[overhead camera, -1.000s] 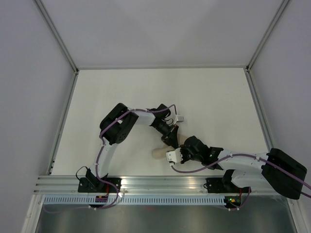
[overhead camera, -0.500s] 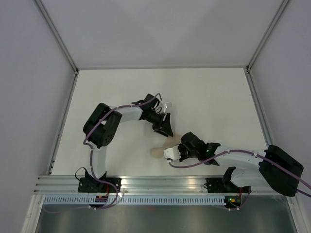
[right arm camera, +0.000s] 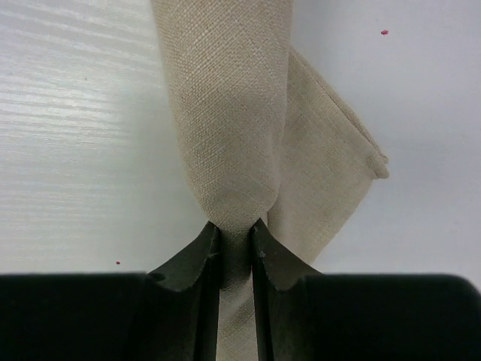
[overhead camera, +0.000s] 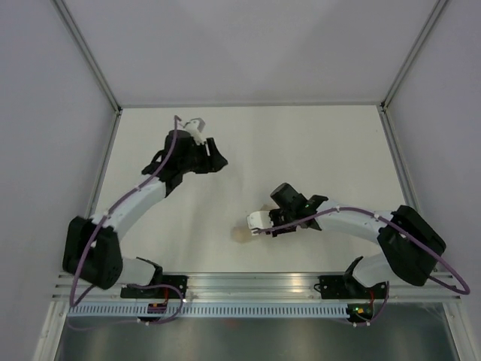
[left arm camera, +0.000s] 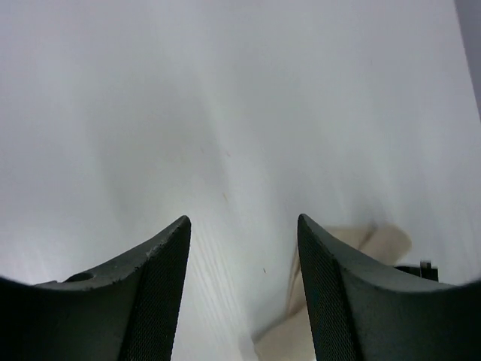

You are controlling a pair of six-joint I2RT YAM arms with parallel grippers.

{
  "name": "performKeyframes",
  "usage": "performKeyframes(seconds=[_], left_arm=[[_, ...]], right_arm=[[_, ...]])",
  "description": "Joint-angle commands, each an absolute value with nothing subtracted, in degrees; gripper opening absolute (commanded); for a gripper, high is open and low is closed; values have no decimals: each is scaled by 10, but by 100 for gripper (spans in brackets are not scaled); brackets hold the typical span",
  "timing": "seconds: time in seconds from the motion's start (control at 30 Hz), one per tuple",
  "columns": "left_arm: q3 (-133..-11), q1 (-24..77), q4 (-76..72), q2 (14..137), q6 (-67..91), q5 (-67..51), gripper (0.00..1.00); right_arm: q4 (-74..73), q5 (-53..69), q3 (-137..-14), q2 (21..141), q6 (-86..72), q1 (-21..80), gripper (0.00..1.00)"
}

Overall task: Fold the napkin, place the utensils inside, and roll it up
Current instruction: Roll the napkin with the utensil

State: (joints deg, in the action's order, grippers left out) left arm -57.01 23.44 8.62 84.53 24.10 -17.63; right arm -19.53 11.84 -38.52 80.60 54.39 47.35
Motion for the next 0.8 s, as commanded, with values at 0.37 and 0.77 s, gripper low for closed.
performKeyframes(seconds=[0.37, 0.77], left_arm=[[-364, 335, -141, 463, 87, 191, 68], [-244, 594, -282, 487, -119, 203, 100]], right_arm=[[-543, 312, -691, 1133, 636, 353, 17], [-586, 304, -809, 1268, 598, 325, 16]])
